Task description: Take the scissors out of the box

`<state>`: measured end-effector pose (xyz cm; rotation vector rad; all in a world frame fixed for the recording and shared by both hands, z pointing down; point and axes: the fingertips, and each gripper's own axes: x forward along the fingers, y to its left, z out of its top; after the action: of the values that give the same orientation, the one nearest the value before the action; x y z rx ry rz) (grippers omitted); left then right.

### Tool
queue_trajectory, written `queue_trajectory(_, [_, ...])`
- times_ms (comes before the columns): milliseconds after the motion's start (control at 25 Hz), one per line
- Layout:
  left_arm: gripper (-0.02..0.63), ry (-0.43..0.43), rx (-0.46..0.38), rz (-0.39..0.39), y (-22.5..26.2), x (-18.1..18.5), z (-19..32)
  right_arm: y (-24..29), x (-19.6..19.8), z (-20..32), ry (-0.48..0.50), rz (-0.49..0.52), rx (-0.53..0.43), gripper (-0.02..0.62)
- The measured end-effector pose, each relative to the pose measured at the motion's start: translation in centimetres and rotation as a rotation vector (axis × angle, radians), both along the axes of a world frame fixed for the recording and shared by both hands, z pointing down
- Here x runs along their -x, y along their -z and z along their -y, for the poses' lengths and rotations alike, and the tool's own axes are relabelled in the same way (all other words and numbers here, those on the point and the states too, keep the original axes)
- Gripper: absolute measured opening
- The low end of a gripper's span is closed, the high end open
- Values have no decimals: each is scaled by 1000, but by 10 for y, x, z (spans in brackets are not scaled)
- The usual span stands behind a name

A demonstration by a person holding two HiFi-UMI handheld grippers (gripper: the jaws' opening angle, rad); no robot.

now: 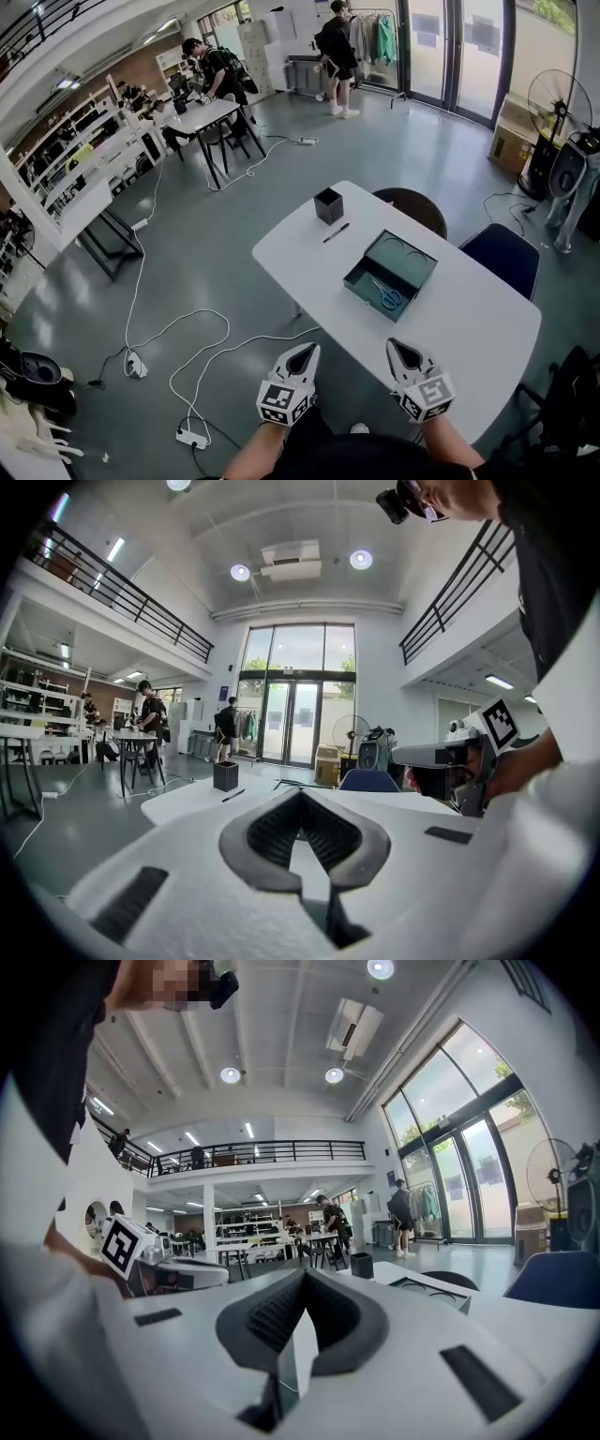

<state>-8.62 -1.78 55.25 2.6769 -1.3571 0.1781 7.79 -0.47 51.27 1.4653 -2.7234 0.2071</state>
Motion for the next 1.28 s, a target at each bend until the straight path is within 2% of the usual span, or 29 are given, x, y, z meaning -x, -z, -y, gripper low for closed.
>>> queue_trajectory(200, [5,-96,-8,13,-5,3,64,-3,21,62,-23,-12,2,3])
queue_trajectory(440, [6,-269,-23,12,11,11,136,4,42,134,-138,-19,2,3])
queue_trajectory(640, [6,-360,-30,34,13,23,191,6,51,180,-253,-2,13,5])
queue_trajectory(920, [6,-449,3,26,9,35,231,3,64,210,-358,3,27,5])
queue_trajectory(1120, [6,-482,27,20,1,29,252,-6,51,214,-423,-14,48,5])
queue_trajectory(1280, [6,-496,50,22,-11,11,263,-16,30,215,-440,-26,73,4])
